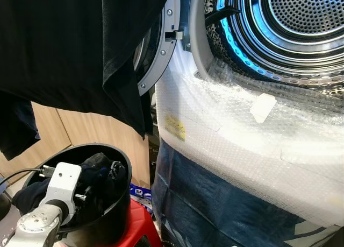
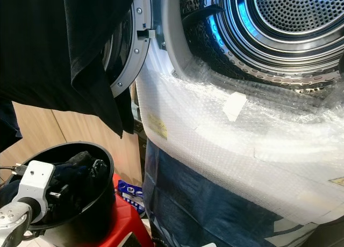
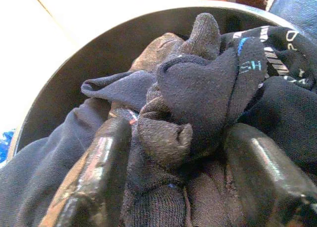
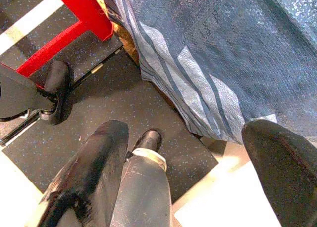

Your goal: Clothes washing

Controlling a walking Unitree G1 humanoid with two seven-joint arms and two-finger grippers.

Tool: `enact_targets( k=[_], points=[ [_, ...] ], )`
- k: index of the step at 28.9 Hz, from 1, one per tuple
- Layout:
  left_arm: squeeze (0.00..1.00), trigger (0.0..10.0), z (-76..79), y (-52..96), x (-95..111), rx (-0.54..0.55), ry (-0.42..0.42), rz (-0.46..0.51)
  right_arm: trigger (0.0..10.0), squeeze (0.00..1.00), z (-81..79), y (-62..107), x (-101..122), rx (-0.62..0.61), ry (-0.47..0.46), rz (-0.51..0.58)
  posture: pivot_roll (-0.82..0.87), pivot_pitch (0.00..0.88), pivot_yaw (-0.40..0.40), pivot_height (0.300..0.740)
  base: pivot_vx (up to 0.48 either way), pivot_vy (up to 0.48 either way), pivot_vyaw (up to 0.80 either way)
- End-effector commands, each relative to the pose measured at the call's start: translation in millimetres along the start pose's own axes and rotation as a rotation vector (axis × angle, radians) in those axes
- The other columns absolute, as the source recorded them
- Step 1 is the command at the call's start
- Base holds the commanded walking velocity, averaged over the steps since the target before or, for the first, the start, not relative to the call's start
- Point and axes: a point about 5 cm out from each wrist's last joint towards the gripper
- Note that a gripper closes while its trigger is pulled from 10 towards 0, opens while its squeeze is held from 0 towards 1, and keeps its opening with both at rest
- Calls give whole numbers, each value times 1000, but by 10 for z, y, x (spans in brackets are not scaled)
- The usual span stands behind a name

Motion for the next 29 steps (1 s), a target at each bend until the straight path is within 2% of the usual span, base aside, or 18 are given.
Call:
enact_targets(
  k=[1, 20, 29],
  points=[
    [0, 0, -24, -3, 3, 19, 0, 1, 10000, 0, -11, -1, -5, 6, 11, -4, 160, 0, -9, 740, 0, 0, 0],
    [0, 0, -1, 13, -16, 8, -15, 1, 10000, 0, -12, 0, -5, 10, 31, -5, 162, 0, -14, 740, 0, 0, 0],
    [0, 0, -55, 116, 246, -33, -31, 132, 10000, 0, -12, -2, 10, 13, 36, -1, 168, 0, -21, 740, 0, 0, 0]
  ],
)
Point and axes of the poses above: a point about 5 cm out from each wrist's last joint towards the gripper, its own y axis pointing back from the gripper into the wrist, its own x axis along the axis of the wrist's last joint, z = x × y, and after that the axes turned 2 degrees about -y, right-handed
